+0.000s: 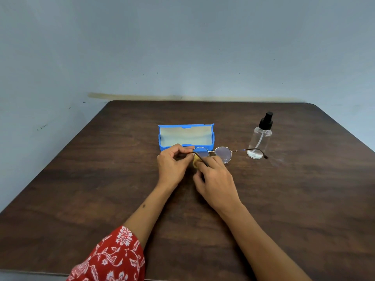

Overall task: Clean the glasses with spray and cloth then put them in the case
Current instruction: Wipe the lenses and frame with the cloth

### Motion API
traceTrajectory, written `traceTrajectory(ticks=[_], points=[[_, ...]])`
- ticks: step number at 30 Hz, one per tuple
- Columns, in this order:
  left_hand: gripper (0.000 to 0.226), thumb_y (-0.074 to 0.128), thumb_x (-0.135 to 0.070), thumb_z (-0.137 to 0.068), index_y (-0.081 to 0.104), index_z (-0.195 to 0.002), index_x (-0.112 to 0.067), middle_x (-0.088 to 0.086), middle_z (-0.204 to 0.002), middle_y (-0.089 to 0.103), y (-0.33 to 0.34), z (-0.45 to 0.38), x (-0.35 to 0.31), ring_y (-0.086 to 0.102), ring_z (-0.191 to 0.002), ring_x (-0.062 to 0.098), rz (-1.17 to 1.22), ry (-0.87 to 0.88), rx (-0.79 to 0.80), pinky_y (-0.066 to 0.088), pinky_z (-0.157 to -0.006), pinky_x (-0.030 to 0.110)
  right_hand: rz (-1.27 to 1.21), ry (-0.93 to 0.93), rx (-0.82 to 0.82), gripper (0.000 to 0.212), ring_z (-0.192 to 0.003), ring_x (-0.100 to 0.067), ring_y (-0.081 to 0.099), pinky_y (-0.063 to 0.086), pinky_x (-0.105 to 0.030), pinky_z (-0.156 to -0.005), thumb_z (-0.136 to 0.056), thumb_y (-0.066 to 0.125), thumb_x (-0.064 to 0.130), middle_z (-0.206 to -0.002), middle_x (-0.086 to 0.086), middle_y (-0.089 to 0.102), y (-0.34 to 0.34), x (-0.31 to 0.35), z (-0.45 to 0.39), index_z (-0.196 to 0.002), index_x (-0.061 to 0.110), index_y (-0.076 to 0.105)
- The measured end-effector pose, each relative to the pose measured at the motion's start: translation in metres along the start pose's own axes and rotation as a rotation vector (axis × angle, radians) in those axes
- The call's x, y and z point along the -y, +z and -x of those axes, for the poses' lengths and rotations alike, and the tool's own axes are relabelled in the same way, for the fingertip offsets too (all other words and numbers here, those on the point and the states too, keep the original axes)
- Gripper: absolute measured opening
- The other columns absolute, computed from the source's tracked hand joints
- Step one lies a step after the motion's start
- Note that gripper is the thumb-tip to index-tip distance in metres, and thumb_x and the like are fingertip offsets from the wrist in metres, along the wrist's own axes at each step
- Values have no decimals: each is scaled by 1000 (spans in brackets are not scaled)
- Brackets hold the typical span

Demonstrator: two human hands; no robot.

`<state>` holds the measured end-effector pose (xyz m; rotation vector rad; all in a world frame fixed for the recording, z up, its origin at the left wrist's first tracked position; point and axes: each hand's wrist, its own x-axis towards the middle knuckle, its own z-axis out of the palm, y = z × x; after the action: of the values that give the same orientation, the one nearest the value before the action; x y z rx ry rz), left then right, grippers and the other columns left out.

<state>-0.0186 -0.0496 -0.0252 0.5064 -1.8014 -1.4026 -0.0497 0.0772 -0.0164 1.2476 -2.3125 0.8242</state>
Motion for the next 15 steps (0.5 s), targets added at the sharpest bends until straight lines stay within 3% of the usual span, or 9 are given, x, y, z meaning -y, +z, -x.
traceTrajectory(ticks=[4, 9, 15], points=[[26, 76, 2, -72, 63, -65, -20, -3, -80, 72, 1, 1, -1, 70, -81, 7, 6, 18, -6, 55, -76, 21, 17, 90, -73, 17, -83, -30, 64, 57, -33, -67, -69, 70, -2, -88, -11, 69, -2, -2, -1, -86, 0, 71], [28, 74, 5, -71, 66, -67, -22, -4, -80, 72, -1, 0, 0, 71, -83, 10, -12, 11, -7, 56, -78, 25, 0, 17, 16, 13, -86, -28, 60, 54, -34, -67, -73, 65, 4, -86, -9, 67, -1, 0, 0, -84, 2, 70], [29, 74, 4, -71, 64, -65, -22, -6, -80, 72, 1, 1, -1, 70, -81, 8, 11, 18, -12, 55, -76, 21, 13, 74, -38, 14, -84, -29, 62, 56, -34, -65, -72, 67, 1, -86, -10, 68, -2, 0, -1, -85, 1, 71]])
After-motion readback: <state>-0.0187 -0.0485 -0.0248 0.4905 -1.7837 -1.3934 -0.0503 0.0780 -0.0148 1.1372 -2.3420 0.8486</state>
